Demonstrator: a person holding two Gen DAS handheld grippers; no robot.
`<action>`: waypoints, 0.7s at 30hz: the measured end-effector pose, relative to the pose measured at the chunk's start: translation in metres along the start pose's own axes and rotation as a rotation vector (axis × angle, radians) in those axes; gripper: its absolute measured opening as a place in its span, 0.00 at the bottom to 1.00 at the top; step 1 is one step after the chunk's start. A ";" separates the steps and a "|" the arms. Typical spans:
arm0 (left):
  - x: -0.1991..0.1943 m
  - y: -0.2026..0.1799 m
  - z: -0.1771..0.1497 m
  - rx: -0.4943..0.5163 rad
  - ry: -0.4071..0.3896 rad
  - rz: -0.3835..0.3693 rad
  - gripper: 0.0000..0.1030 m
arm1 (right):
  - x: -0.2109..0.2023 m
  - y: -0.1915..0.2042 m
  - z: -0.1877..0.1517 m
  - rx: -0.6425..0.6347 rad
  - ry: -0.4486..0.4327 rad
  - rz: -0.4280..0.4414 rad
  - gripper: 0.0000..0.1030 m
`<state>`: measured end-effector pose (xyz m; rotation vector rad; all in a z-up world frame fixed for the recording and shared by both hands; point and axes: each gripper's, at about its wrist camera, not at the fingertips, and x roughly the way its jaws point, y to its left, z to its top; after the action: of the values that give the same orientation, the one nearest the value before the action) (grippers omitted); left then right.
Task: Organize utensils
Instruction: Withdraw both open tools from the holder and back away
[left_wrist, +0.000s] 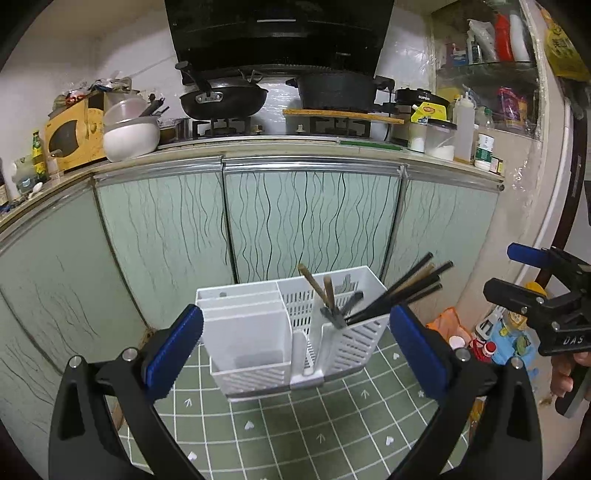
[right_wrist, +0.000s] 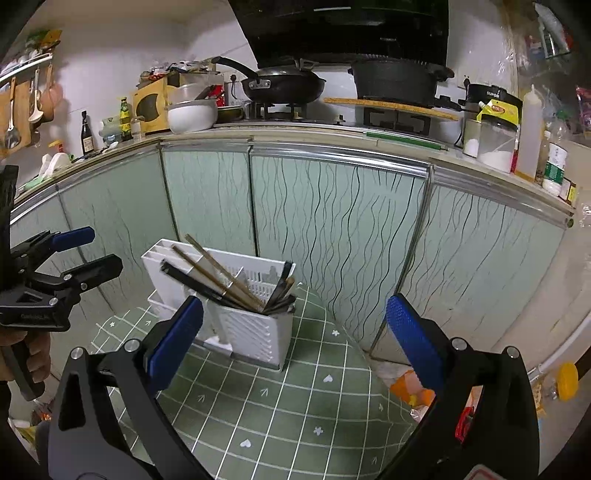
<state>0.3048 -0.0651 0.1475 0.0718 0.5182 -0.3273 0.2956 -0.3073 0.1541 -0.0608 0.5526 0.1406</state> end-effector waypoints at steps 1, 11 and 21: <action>-0.005 0.000 -0.003 0.001 -0.002 0.005 0.95 | -0.006 0.003 -0.004 -0.005 -0.001 0.001 0.93; -0.050 0.001 -0.047 0.017 -0.014 0.021 0.95 | -0.041 0.026 -0.045 0.000 0.009 -0.020 0.93; -0.080 0.004 -0.087 -0.002 -0.021 0.019 0.95 | -0.064 0.051 -0.085 -0.030 -0.006 -0.067 0.93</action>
<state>0.1995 -0.0253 0.1111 0.0713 0.4968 -0.3090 0.1902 -0.2721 0.1149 -0.1084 0.5419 0.0839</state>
